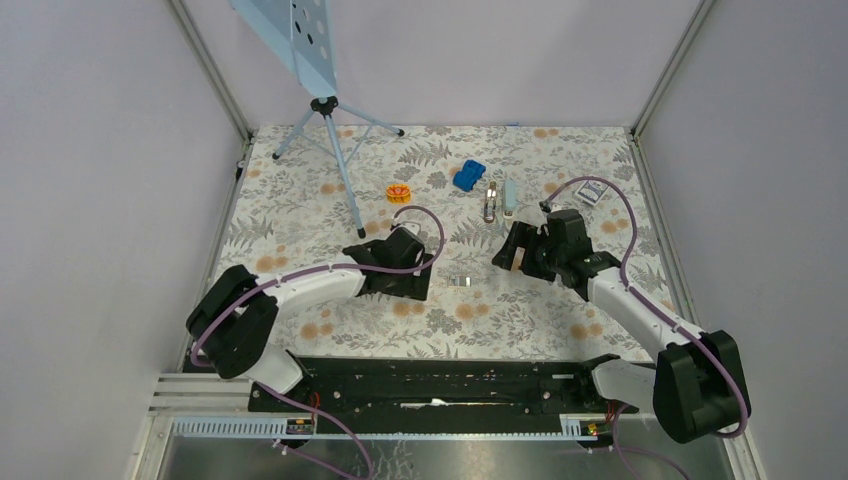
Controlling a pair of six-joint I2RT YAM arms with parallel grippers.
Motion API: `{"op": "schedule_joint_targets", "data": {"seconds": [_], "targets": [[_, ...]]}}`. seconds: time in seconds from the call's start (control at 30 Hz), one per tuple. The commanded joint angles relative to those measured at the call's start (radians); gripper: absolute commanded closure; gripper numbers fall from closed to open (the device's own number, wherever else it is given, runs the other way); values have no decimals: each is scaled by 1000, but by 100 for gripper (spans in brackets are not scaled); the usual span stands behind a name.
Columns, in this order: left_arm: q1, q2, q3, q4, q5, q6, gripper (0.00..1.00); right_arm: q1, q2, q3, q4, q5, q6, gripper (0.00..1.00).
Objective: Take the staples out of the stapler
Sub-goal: Adjust the staple box at the center of the board.
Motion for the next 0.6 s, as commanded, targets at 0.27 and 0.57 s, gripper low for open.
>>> {"op": "schedule_joint_targets", "data": {"seconds": [0.27,0.57], "targets": [[-8,89,-15,41,-14,-10,1,-2,20,37,14,-17,1,8],[-8,105,-24,31,-61,-44,9,-1,26,37,11,-13,3,8]]}}
